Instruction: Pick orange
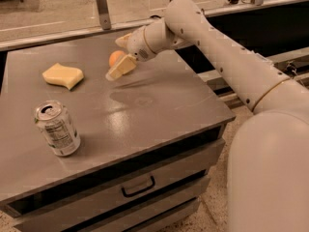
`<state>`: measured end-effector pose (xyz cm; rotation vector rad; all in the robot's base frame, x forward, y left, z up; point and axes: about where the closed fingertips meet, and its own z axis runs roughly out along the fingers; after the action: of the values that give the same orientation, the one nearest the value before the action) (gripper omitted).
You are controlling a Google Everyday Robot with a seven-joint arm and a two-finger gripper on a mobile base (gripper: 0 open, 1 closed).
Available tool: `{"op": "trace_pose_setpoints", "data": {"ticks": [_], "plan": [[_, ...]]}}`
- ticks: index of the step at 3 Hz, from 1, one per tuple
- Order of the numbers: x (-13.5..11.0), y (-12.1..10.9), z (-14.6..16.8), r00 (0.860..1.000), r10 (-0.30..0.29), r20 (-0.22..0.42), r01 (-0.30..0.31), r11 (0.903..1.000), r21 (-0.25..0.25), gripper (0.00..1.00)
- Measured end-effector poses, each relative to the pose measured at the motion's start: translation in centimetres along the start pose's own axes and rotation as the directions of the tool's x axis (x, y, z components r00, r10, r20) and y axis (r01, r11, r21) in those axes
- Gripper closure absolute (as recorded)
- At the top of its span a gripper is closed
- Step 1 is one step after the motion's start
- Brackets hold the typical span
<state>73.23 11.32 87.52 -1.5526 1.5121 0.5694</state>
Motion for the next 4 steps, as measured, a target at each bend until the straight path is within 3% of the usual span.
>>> {"op": "trace_pose_setpoints", "data": {"ticks": [2,3,4], "plan": [[-0.1,0.2,0.7,1.0,-0.027,-0.014,0.027,0.9996,0.0,0.65],[-0.5,-0.1,-0.2,1.0,-0.017,0.017,0.017,0.9998,-0.01,0.88],[-2.3,-0.7,-2.2,0.995,-0.036,0.089,0.04,0.9982,-0.045,1.0]]}}
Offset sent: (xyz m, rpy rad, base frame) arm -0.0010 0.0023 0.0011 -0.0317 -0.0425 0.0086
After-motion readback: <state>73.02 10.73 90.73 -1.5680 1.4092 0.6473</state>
